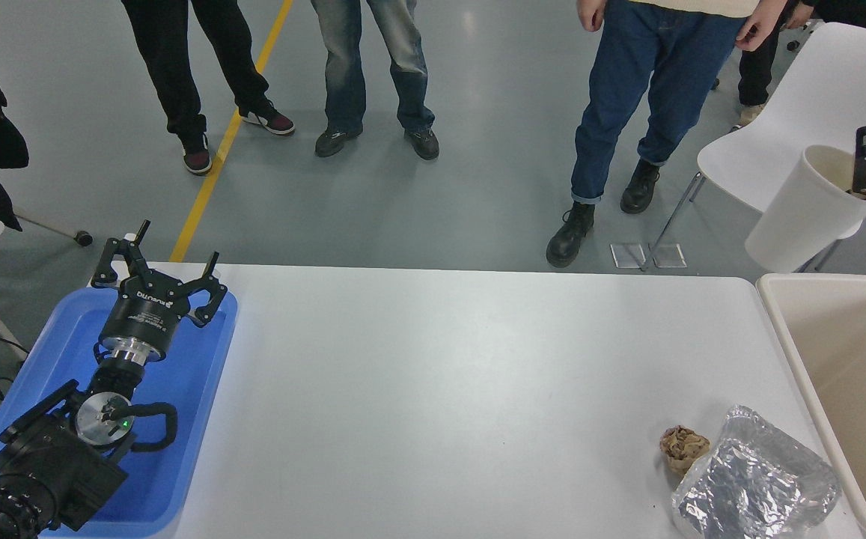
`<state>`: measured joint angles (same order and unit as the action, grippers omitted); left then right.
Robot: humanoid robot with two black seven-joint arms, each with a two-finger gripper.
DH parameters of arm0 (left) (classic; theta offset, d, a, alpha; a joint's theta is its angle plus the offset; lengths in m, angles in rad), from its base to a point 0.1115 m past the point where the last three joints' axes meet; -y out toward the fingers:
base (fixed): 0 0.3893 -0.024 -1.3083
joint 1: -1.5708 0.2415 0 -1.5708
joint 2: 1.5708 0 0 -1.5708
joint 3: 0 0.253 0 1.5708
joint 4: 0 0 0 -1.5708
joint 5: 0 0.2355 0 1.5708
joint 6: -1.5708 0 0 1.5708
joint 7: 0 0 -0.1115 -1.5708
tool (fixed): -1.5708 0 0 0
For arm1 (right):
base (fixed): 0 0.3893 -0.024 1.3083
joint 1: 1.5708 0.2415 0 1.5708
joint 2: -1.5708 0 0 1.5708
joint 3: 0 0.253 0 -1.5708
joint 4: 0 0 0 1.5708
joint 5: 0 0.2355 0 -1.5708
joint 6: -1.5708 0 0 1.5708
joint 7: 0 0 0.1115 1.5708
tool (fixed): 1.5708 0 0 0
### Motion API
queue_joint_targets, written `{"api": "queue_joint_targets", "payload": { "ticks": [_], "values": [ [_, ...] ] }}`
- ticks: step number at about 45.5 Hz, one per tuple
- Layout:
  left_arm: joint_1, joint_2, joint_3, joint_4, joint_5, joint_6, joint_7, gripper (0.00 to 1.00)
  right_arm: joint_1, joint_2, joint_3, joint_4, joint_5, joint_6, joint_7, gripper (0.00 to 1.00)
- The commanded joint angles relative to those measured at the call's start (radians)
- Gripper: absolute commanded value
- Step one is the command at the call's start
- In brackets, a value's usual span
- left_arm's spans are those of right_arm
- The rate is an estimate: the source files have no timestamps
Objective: Pick up paper cup place in dustbin
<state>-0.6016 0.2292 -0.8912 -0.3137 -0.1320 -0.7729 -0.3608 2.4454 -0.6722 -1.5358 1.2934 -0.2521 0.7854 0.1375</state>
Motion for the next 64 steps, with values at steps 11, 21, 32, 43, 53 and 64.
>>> {"api": "queue_joint_targets", "payload": {
  "ticks": [11,21,32,43,53,64],
  "values": [
    [0.002,0.001,0.000,0.001,-0.001,0.001,-0.003,1.00,-0.089,-0.142,-0.147,-0.137,-0.041,0.000,-0.004,0.00],
    [0.002,0.001,0.000,0.001,-0.001,0.001,-0.003,1.00,-0.177,-0.237,-0.148,-0.244,-0.050,0.000,-0.004,0.00],
    [0.000,-0.001,0.000,0.001,0.000,0.001,-0.001,1.00,-0.348,-0.237,-0.124,-0.296,-0.041,0.000,-0.004,0.00],
    [0.000,-0.001,0.000,-0.001,0.000,0.000,-0.001,1.00,-0.476,-0.239,-0.057,-0.295,-0.039,-0.113,-0.004,0.00],
    [0.000,-0.001,0.000,0.001,0.000,0.000,-0.001,1.00,-0.654,-0.239,0.037,-0.296,-0.026,-0.366,-0.006,0.00],
    [0.000,-0.001,0.000,-0.001,0.000,0.000,-0.001,1.00,-0.969,-0.228,0.215,-0.405,0.149,-0.595,-0.007,0.00]
  ]
}}
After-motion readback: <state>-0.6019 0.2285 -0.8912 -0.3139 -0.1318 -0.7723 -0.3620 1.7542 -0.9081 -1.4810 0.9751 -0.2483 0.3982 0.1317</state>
